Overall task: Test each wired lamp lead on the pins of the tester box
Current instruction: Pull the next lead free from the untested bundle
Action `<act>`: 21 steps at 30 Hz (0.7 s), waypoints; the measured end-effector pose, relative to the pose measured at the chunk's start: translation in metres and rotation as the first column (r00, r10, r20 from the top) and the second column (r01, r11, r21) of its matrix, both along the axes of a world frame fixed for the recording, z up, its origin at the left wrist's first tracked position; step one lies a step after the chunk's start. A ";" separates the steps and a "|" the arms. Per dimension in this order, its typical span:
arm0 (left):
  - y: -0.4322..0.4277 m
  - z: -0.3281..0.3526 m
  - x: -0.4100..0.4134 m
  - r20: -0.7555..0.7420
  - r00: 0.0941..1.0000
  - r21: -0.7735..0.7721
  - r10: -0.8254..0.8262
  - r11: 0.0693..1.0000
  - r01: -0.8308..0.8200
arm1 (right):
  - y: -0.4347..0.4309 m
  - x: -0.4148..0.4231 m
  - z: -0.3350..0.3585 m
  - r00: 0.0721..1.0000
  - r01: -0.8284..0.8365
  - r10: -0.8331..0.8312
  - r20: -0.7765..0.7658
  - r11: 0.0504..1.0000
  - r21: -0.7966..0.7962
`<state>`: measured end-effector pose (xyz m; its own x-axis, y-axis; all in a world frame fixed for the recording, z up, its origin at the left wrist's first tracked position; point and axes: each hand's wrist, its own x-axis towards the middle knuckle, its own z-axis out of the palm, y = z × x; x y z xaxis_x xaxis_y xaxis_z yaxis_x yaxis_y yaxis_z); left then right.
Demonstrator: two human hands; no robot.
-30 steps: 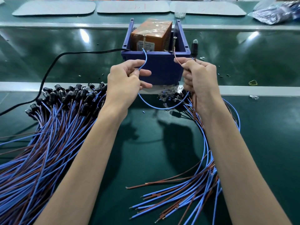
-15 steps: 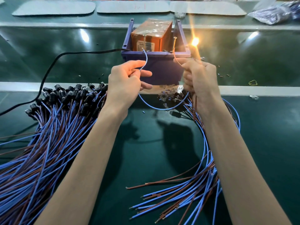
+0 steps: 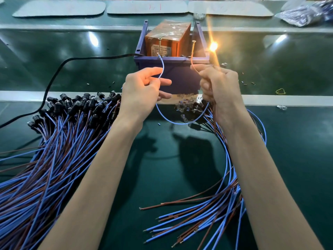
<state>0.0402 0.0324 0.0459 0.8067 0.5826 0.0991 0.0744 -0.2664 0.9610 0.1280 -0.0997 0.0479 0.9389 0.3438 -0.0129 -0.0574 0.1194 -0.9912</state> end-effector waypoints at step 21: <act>-0.011 0.000 0.001 -0.118 0.987 0.150 -0.113 0.980 0.130 | 0.003 -0.008 0.008 0.953 -0.299 0.292 -0.087 0.951 -0.083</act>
<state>0.0411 0.0218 0.0458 0.8815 0.4637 0.0893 0.1335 -0.4261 0.8948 0.1201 -0.0970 0.0558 0.7909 0.5995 -0.1229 -0.1482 -0.0072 -0.9889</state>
